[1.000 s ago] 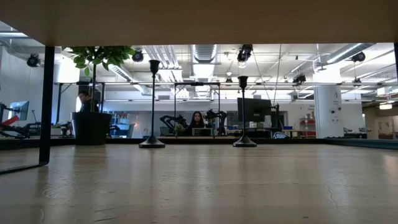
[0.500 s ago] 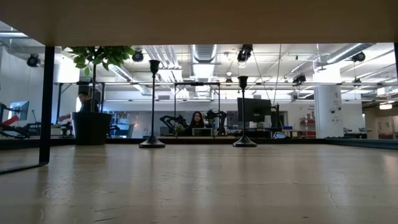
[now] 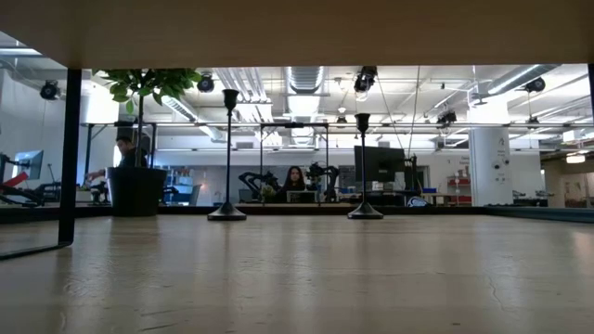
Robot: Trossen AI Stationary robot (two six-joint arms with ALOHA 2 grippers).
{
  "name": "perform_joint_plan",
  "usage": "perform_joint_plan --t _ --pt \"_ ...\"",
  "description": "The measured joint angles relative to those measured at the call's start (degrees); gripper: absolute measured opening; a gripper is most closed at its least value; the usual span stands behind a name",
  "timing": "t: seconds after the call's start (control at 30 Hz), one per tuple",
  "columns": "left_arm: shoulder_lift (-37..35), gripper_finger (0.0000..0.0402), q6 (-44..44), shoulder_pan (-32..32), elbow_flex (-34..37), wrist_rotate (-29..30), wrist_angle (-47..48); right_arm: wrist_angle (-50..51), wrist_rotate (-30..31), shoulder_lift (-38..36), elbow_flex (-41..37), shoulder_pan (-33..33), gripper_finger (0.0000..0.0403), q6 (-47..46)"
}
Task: Pick & Place candle stick holders
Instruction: Put the orange glass candle holder on the shelf
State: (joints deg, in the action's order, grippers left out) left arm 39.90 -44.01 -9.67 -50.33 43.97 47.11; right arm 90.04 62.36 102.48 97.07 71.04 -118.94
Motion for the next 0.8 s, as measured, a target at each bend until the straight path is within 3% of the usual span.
perform_joint_plan --t 0.13,0.27,0.4,0.53,0.63,0.8 --pt "0.0 0.0119 -0.4 0.0 0.0 0.0 0.0 0.0 11.6 -2.5 -3.6 -1.6 0.0027 4.1" --pt "0.0 0.0119 -1.0 0.0 0.0 0.0 0.0 0.0 15.6 -4.5 -5.3 -3.6 0.0027 10.9" --pt "0.0 0.0119 -1.1 0.0 0.0 0.0 0.0 -0.2 14.2 -6.0 -5.1 -4.4 0.0027 15.9" --pt "0.0 0.0119 -1.1 0.0 0.0 0.0 -0.1 -0.4 8.6 -7.6 -4.6 -4.4 0.0027 18.3" --pt "0.0 0.0119 -1.1 0.0 0.0 0.0 -0.1 -1.7 10.0 -8.7 -4.6 -4.1 0.0027 16.9" --pt "0.0 0.0119 -0.9 0.0 0.0 0.0 -0.1 -14.6 8.6 -6.8 -5.3 -2.8 0.0027 25.7"
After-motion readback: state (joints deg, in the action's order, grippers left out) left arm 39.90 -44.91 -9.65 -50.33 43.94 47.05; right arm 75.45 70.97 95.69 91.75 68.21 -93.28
